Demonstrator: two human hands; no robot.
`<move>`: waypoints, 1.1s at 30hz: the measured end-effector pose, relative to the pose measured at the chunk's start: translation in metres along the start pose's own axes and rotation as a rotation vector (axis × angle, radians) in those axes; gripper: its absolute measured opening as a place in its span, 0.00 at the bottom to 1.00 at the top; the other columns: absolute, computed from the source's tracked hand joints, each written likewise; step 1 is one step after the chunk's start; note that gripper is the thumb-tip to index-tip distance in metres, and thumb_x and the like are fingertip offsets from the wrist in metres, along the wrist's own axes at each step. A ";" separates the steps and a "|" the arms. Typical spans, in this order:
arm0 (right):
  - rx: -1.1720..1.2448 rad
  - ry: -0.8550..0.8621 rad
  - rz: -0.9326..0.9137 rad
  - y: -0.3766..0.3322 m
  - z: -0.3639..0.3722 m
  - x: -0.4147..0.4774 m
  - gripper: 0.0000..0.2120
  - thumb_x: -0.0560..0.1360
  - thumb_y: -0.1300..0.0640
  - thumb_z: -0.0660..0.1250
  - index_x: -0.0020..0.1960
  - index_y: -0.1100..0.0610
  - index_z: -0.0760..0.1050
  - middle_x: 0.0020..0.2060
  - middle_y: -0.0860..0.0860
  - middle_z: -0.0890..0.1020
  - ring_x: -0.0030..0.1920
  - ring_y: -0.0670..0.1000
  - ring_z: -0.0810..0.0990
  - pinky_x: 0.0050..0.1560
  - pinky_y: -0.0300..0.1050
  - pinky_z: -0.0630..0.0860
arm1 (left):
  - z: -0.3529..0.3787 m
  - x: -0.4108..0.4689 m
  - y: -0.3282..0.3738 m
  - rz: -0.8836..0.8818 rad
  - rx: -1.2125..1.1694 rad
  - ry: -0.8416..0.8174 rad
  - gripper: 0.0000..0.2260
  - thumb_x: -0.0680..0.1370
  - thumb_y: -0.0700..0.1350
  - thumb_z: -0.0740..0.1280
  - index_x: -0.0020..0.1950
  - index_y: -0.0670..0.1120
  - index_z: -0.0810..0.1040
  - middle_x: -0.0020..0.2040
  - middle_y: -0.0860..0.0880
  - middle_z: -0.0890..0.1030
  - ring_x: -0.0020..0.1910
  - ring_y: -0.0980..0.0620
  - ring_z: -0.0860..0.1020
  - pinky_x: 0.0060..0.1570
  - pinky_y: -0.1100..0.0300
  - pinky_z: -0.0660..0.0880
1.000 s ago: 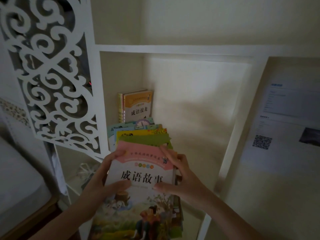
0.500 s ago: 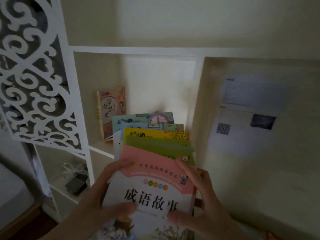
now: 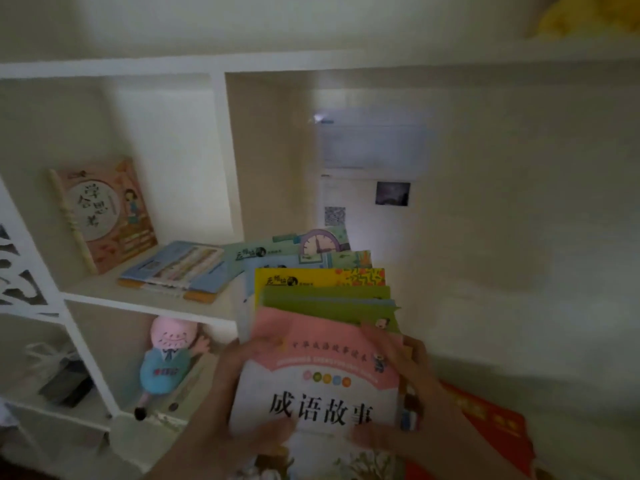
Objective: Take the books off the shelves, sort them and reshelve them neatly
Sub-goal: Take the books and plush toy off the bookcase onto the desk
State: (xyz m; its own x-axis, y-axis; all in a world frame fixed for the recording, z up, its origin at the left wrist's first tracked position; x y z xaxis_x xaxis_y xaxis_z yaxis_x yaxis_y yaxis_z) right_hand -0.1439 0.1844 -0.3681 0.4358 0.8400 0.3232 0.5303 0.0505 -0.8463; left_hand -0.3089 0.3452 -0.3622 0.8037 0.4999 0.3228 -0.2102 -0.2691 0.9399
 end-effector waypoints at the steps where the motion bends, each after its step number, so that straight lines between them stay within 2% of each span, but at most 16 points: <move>1: -0.011 0.016 0.038 0.008 -0.007 -0.006 0.42 0.55 0.29 0.74 0.61 0.18 0.54 0.59 0.23 0.58 0.61 0.27 0.65 0.58 0.27 0.71 | 0.009 0.005 -0.009 -0.019 -0.005 -0.041 0.28 0.60 0.39 0.79 0.47 0.69 0.76 0.53 0.64 0.75 0.51 0.59 0.79 0.40 0.64 0.79; 4: 0.021 0.055 0.129 0.033 -0.027 -0.024 0.43 0.61 0.41 0.78 0.62 0.19 0.54 0.58 0.26 0.59 0.60 0.26 0.64 0.55 0.25 0.70 | 0.041 0.024 -0.029 -0.088 -0.117 -0.146 0.30 0.57 0.44 0.79 0.56 0.61 0.75 0.63 0.51 0.71 0.55 0.49 0.78 0.41 0.56 0.80; 6: 0.062 0.099 0.189 0.053 -0.040 -0.037 0.43 0.62 0.45 0.79 0.64 0.21 0.56 0.58 0.29 0.61 0.61 0.32 0.67 0.57 0.32 0.74 | 0.064 0.038 -0.047 -0.140 -0.146 -0.246 0.36 0.56 0.52 0.82 0.61 0.58 0.72 0.66 0.47 0.68 0.57 0.45 0.78 0.40 0.53 0.81; 8: 0.099 0.161 0.257 0.073 -0.052 -0.051 0.43 0.61 0.45 0.79 0.65 0.23 0.58 0.62 0.34 0.61 0.63 0.38 0.67 0.59 0.40 0.76 | 0.088 0.052 -0.061 -0.193 -0.129 -0.311 0.36 0.57 0.54 0.81 0.62 0.61 0.71 0.66 0.48 0.67 0.55 0.45 0.79 0.37 0.54 0.80; 10: 0.128 0.220 0.309 0.092 -0.064 -0.068 0.44 0.60 0.47 0.80 0.66 0.23 0.59 0.63 0.38 0.62 0.63 0.39 0.66 0.59 0.38 0.75 | 0.112 0.062 -0.075 -0.192 -0.048 -0.391 0.34 0.62 0.52 0.78 0.64 0.61 0.68 0.66 0.46 0.66 0.54 0.44 0.79 0.37 0.58 0.80; 13: 0.154 0.283 0.406 0.118 -0.082 -0.091 0.44 0.58 0.45 0.81 0.64 0.22 0.61 0.65 0.41 0.62 0.65 0.47 0.66 0.61 0.52 0.76 | 0.152 0.070 -0.092 -0.232 -0.033 -0.524 0.32 0.69 0.45 0.75 0.68 0.59 0.64 0.65 0.45 0.67 0.55 0.44 0.79 0.39 0.58 0.80; 15: 0.225 0.311 0.478 0.135 -0.092 -0.105 0.44 0.57 0.47 0.82 0.63 0.22 0.63 0.64 0.42 0.62 0.65 0.49 0.67 0.58 0.55 0.78 | 0.177 0.073 -0.101 -0.239 -0.035 -0.576 0.31 0.71 0.41 0.73 0.68 0.58 0.63 0.64 0.48 0.68 0.54 0.46 0.80 0.40 0.55 0.81; 18: 0.270 0.355 0.560 0.162 -0.105 -0.124 0.44 0.54 0.46 0.83 0.63 0.24 0.65 0.63 0.44 0.64 0.65 0.52 0.69 0.54 0.55 0.80 | 0.210 0.079 -0.119 -0.270 -0.006 -0.656 0.30 0.74 0.39 0.71 0.69 0.59 0.61 0.63 0.48 0.69 0.50 0.51 0.81 0.42 0.55 0.80; 20: 0.220 0.335 0.596 0.178 -0.111 -0.133 0.44 0.60 0.48 0.82 0.66 0.27 0.62 0.65 0.44 0.63 0.65 0.51 0.69 0.56 0.52 0.79 | 0.227 0.082 -0.135 -0.297 0.035 -0.699 0.30 0.75 0.38 0.69 0.68 0.60 0.60 0.63 0.50 0.69 0.48 0.54 0.81 0.43 0.56 0.80; 22: 0.191 0.319 0.631 0.191 -0.117 -0.138 0.42 0.65 0.53 0.78 0.69 0.32 0.59 0.67 0.45 0.61 0.65 0.50 0.68 0.52 0.42 0.80 | 0.240 0.084 -0.153 -0.303 0.046 -0.718 0.30 0.74 0.39 0.70 0.67 0.62 0.61 0.66 0.50 0.66 0.52 0.52 0.79 0.46 0.54 0.80; 24: 0.173 0.304 0.664 0.198 -0.122 -0.139 0.41 0.68 0.58 0.76 0.70 0.36 0.57 0.66 0.47 0.61 0.64 0.50 0.66 0.43 0.31 0.77 | 0.251 0.085 -0.169 -0.309 0.045 -0.712 0.30 0.74 0.39 0.70 0.66 0.63 0.61 0.67 0.49 0.64 0.56 0.51 0.77 0.47 0.55 0.80; 26: 0.153 0.294 0.703 0.208 -0.123 -0.140 0.40 0.69 0.58 0.75 0.69 0.36 0.55 0.64 0.48 0.61 0.64 0.51 0.65 0.39 0.26 0.74 | 0.258 0.085 -0.182 -0.320 0.060 -0.704 0.29 0.74 0.41 0.71 0.65 0.63 0.61 0.68 0.49 0.63 0.58 0.51 0.75 0.48 0.57 0.80; 28: 0.122 0.280 0.730 0.215 -0.121 -0.140 0.41 0.68 0.53 0.77 0.69 0.35 0.53 0.63 0.48 0.61 0.64 0.52 0.65 0.39 0.25 0.73 | 0.264 0.083 -0.192 -0.317 0.079 -0.695 0.30 0.71 0.50 0.74 0.66 0.63 0.61 0.70 0.51 0.63 0.60 0.53 0.74 0.50 0.56 0.79; 30: 0.090 0.256 0.742 0.225 -0.117 -0.141 0.46 0.61 0.41 0.78 0.70 0.33 0.53 0.66 0.49 0.62 0.63 0.52 0.68 0.41 0.27 0.75 | 0.268 0.082 -0.201 -0.307 0.140 -0.693 0.32 0.70 0.54 0.73 0.69 0.62 0.60 0.71 0.54 0.63 0.60 0.57 0.73 0.54 0.56 0.78; 31: 0.080 0.244 0.743 0.228 -0.116 -0.141 0.48 0.61 0.40 0.77 0.72 0.36 0.52 0.68 0.50 0.62 0.62 0.48 0.70 0.41 0.28 0.75 | 0.272 0.082 -0.206 -0.314 0.192 -0.700 0.32 0.73 0.52 0.71 0.71 0.61 0.58 0.72 0.54 0.63 0.60 0.58 0.72 0.57 0.57 0.76; 33: 0.051 0.209 0.734 0.227 -0.113 -0.137 0.43 0.70 0.51 0.74 0.76 0.46 0.51 0.67 0.48 0.64 0.54 0.37 0.70 0.40 0.25 0.73 | 0.276 0.084 -0.214 -0.346 0.341 -0.703 0.32 0.77 0.51 0.67 0.75 0.60 0.52 0.73 0.50 0.63 0.64 0.50 0.72 0.62 0.53 0.73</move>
State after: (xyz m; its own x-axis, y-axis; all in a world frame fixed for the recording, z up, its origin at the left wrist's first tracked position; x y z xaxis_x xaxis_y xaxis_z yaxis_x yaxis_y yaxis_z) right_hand -0.0009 0.0192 -0.5563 0.7949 0.5479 -0.2607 0.0193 -0.4523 -0.8917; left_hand -0.0429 0.2178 -0.5665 0.9741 0.0031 -0.2260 0.1990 -0.4851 0.8515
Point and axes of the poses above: each hand's wrist, its own x-axis towards the middle knuckle, its own z-axis out of the palm, y = z × x, the point moved 3 cm from there along x, towards the middle knuckle
